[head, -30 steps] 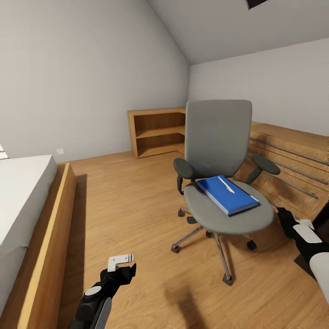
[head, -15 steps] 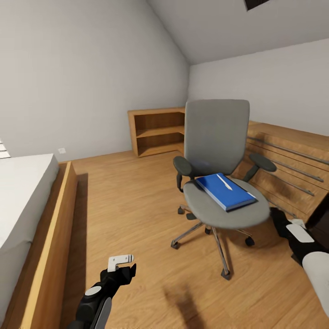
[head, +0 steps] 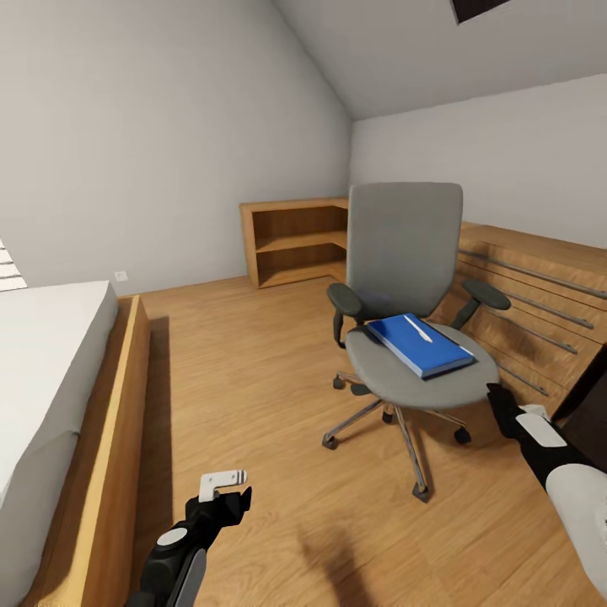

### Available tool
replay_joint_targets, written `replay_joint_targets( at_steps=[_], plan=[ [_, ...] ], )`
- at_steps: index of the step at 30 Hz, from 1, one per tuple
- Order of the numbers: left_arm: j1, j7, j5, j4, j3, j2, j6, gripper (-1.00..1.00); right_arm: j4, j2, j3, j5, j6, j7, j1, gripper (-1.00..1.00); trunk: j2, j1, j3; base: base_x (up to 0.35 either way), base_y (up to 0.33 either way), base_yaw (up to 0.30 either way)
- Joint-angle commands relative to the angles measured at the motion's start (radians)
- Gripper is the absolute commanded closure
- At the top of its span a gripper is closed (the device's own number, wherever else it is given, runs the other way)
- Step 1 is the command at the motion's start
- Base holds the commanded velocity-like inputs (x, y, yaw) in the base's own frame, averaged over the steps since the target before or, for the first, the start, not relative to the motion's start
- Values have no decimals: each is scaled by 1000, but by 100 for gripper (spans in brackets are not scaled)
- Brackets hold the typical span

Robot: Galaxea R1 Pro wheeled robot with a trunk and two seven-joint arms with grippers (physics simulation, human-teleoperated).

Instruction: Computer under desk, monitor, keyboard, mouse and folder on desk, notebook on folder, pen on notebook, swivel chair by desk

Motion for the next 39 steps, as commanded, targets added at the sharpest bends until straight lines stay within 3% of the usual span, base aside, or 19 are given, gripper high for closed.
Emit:
replay_joint_targets(
  at_steps=[1,7,12,27,39],
  plan=[
    [0,9,11,-1,-1,0,4,-100,-2,1,-4,-4,6,-5,0,-100,0,0,-1,-3,2,0],
    [0,8,11,-1,-1,0,4,-100,-1,54,-5,0,6,-5,0,-100,0,0,-1,-1,1,0],
    [-1,8,10,-1,-1,0,4,-100,0,72,-5,1,6,-5,0,-100,0,0,-1,0,0,0],
    [-1,8,10,-1,-1,0,4,-100,1,81,-5,-1,6,-4,2,-100,0,0,-1,-196,0,0],
    [-1,9,11,-1,-2,0,4,-100,2,120,-5,1,7,5,3,-100,0,0,-1,-70,0,0]
  ],
)
